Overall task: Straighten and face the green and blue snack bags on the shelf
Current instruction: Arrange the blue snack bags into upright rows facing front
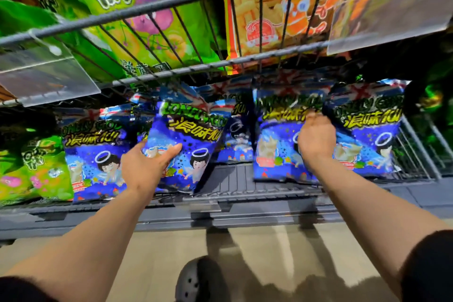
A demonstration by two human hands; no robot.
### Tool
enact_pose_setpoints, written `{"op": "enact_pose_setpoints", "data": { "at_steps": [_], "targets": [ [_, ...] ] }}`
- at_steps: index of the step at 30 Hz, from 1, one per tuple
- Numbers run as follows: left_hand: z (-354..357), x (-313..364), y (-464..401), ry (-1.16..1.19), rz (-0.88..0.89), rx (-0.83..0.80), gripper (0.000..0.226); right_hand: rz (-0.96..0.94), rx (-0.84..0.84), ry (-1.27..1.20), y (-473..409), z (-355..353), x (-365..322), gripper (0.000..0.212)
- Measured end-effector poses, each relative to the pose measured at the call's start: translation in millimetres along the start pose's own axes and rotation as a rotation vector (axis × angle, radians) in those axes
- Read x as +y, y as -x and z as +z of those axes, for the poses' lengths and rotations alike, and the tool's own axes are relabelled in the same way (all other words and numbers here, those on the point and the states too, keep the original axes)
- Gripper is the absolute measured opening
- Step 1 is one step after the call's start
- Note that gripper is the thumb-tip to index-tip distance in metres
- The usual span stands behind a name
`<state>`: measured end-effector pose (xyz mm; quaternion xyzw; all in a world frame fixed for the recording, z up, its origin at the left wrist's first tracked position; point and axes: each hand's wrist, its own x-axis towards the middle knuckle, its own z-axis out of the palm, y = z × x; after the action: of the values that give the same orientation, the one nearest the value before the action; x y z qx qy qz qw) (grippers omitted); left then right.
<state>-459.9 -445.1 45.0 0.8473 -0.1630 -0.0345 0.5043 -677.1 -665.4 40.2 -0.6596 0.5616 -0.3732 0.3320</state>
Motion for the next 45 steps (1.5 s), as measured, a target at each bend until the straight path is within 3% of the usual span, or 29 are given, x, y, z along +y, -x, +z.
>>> {"op": "enact_pose_setpoints", "data": {
  "at_steps": [1, 3, 8, 10, 13, 16, 17, 20, 22, 25, 29, 30, 33, 38, 43, 45],
  "targets": [
    [3, -2, -4, -0.012, -0.010, -0.012, 0.097, 0.052, -0.062, 0.081, -3, -1, 7, 0.048],
    [12, 1, -10, 0.052, -0.042, -0.071, 0.076, 0.063, -0.116, 0.151, 1, -4, 14, 0.034],
    [42, 1, 2, 0.243, -0.087, -0.205, 0.019, 0.051, -0.148, 0.211, 6, 6, 16, 0.038],
    [54, -4, 12, 0.282, -0.141, -0.270, 0.007, -0.016, -0.131, 0.275, 7, 4, 18, 0.035],
    [59, -15, 9, 0.334, -0.242, -0.279, 0.013, -0.064, -0.100, 0.318, 9, 3, 24, 0.030],
    [61, -28, -2, 0.358, -0.362, -0.267, 0.057, -0.056, -0.137, 0.283, 3, 5, 26, 0.029],
    [62, -29, -3, 0.337, -0.374, -0.265, 0.062, -0.044, -0.142, 0.253, 1, 4, 26, 0.030],
    [72, -33, -11, 0.335, -0.371, -0.210, 0.046, -0.070, -0.099, 0.210, 1, 7, 33, 0.029],
    [77, -32, -13, 0.389, -0.421, -0.160, 0.061, -0.010, -0.040, 0.152, 2, 11, 37, 0.031],
    [81, -34, -10, 0.404, -0.449, -0.094, 0.065, 0.035, -0.024, 0.137, 3, 17, 38, 0.035],
    [89, -34, -6, 0.308, -0.346, -0.116, 0.113, 0.068, 0.036, 0.117, 4, 20, 34, 0.035],
    [94, -38, -7, 0.273, -0.323, -0.142, 0.108, 0.068, 0.050, 0.117, 5, 20, 35, 0.034],
    [104, -35, 4, 0.171, -0.240, -0.230, 0.046, 0.002, 0.017, 0.201, 7, 19, 34, 0.035],
    [102, -31, 6, -0.046, -0.265, -0.299, 0.070, 0.110, 0.019, 0.175, 4, 20, 30, 0.047],
    [75, -16, 14, -0.202, -0.134, -0.337, 0.042, 0.108, 0.141, 0.170, 25, 15, 24, 0.053],
    [54, -14, 12, -0.168, -0.062, -0.365, 0.043, 0.056, 0.236, 0.233, 44, 15, 15, 0.055]
  ]
}}
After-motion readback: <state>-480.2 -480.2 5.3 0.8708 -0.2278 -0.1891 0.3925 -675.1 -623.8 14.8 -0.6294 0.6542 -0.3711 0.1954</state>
